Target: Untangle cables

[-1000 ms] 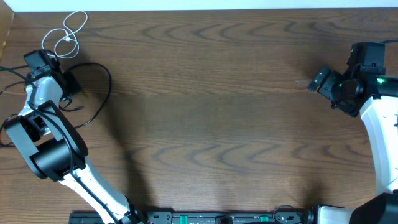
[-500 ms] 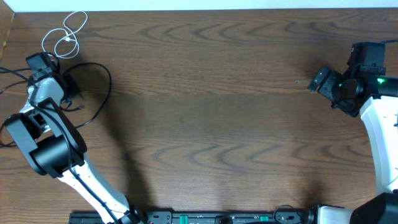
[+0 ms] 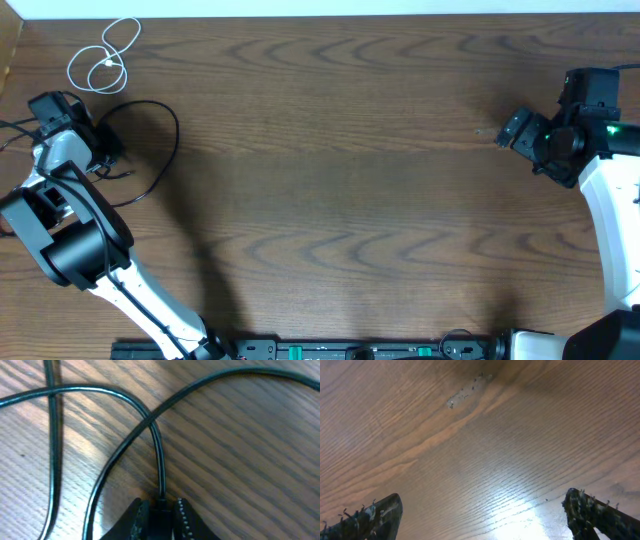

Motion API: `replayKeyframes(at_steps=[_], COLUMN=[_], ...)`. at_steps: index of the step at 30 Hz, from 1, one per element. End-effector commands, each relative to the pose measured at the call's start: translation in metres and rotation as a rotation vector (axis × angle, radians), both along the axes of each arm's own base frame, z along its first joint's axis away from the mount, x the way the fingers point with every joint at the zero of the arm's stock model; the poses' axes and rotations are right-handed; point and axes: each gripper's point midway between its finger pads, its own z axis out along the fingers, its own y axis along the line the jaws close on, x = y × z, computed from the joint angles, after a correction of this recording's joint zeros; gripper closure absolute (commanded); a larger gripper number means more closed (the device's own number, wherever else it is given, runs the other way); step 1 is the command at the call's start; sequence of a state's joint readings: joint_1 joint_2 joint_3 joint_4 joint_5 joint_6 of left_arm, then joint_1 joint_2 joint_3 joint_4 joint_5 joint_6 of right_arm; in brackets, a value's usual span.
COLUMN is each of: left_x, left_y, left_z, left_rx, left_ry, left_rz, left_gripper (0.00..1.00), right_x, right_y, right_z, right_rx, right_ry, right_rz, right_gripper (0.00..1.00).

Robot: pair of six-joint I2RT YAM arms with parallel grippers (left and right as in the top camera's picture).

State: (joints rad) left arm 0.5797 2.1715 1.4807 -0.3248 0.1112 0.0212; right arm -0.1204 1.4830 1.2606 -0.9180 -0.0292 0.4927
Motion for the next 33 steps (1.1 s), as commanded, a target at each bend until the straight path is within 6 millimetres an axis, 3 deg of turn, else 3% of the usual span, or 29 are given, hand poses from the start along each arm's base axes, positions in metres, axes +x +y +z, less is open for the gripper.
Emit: replayKeyframes(at_steps=[1,8,13,18,27,33], left_x=[-0.004,0.0,0.012,0.023,0.02,0.034], left_y=[-0.017,-0.015,-0.018,-0.03,-0.035,-0.07], left_z=[-0.02,-0.004,0.038,0.064,0.066,0.077], left_rx=[-0.082,-0.064,-0.046,-0.082,-0.12,-0.282], left_ry=[0.026,-0.003,-0.095,-0.184,-0.177,-0.275], left_rz=[-0.03,-0.032,-0.058,-0.107,-0.065,-0.178], left_gripper=[0.92,0.93,0.92,0.93,0.92,0.92], right_x=[0.0,0.0,0.0,0.0,0.0,0.0], right_y=[-0.003,-0.003,-0.003,-0.003,-0.003,-0.003], right_z=[0.005,0.005,0.005,0.005,0.005,0.005], right_rx=[-0.016,-0.016,-0.016,-0.016,-0.016,-0.016], right_ry=[-0.013,-0.013,-0.013,-0.013,-0.013,-0.013], right_rz=[-0.002,-0.002,-0.002,-0.001,-0.001,-0.002], right_gripper=[0.01,0.01,0.01,0.01,0.01,0.01])
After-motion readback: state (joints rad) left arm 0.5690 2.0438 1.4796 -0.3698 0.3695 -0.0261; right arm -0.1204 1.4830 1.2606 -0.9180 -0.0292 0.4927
